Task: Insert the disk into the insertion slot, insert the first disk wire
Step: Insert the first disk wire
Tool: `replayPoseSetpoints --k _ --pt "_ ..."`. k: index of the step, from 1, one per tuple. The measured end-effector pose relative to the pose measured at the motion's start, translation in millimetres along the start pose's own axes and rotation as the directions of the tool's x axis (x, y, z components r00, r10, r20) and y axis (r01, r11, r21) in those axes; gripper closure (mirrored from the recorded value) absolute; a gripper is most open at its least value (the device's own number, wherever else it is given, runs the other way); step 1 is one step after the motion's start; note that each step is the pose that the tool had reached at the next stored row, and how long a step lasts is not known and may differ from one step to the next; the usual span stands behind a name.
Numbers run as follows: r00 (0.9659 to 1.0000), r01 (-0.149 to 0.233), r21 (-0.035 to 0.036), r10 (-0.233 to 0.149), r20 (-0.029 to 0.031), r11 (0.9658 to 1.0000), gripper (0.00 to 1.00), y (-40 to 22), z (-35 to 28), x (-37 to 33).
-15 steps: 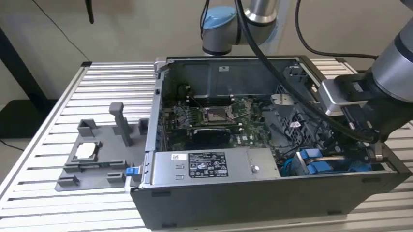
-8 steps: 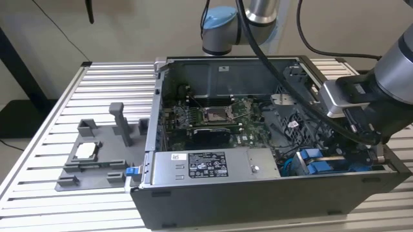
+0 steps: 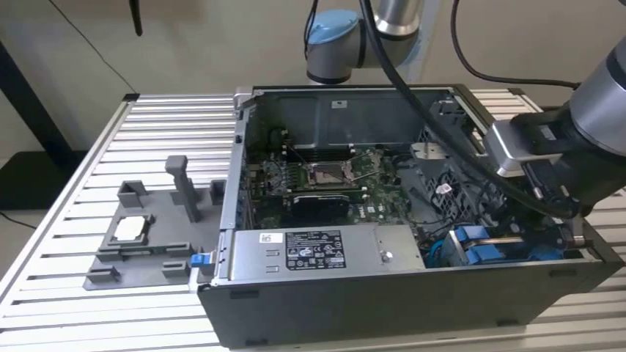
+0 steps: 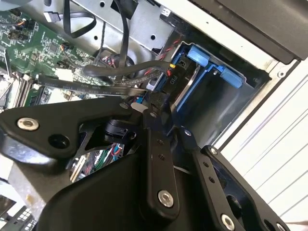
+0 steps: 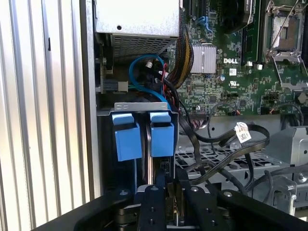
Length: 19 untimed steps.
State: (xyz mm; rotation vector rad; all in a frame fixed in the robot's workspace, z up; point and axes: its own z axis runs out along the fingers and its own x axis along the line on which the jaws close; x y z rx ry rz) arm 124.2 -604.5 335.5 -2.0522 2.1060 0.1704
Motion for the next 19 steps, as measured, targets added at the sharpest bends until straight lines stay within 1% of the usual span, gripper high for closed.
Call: replayPoseSetpoints --k 4,7,8,9,10,19 --pt "1.0000 0.000 0.0001 0.000 -0.0003 1.0000 0.76 0.2 4.2 1.1" --pt "1.0000 -0.001 0.0002 0.001 -0.0007 1.0000 0.76 0.3 5.9 1.6" --pt "1.0000 -0.001 0.0003 0.001 -0.0001 1.0000 0.74 0.3 6.3 1.7" --pt "1.0000 -0.001 0.0003 0.001 0.0003 1.0000 0.74 0.3 6.5 1.8" --pt "1.0000 -0.001 0.0003 0.001 0.0002 1.0000 0.68 0.3 6.4 1.8" --pt "1.0000 -0.001 0.0003 0.001 -0.0001 1.0000 0.68 0.3 6.2 1.9"
